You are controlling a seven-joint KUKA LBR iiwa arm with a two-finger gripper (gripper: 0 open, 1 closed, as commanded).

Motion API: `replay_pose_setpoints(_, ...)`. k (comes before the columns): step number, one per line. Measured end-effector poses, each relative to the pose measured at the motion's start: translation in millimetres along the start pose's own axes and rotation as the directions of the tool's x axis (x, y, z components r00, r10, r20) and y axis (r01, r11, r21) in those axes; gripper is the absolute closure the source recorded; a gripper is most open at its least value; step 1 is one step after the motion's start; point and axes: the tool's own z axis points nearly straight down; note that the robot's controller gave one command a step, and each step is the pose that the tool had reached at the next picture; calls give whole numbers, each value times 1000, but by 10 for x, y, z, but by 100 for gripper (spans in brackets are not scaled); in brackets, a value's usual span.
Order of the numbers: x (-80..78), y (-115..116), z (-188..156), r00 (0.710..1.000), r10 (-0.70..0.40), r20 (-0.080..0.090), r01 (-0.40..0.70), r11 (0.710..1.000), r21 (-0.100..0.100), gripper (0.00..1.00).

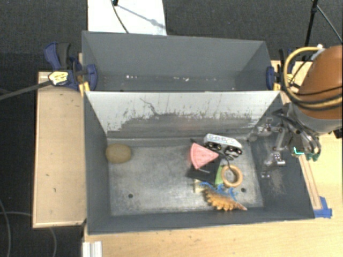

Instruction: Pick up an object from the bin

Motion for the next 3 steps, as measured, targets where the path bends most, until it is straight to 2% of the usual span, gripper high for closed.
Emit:
replay_pose_setpoints(1, -134, 38, 450, 1000, -15, 8, 15, 1000, 2, 0)
replay_pose_setpoints(2, -45, 71, 1064, 989, -151, 3, 151, 989, 1, 0)
replay_pose_setpoints(3, -159, 122, 1683, 959, -285, 3, 285, 959, 0, 100)
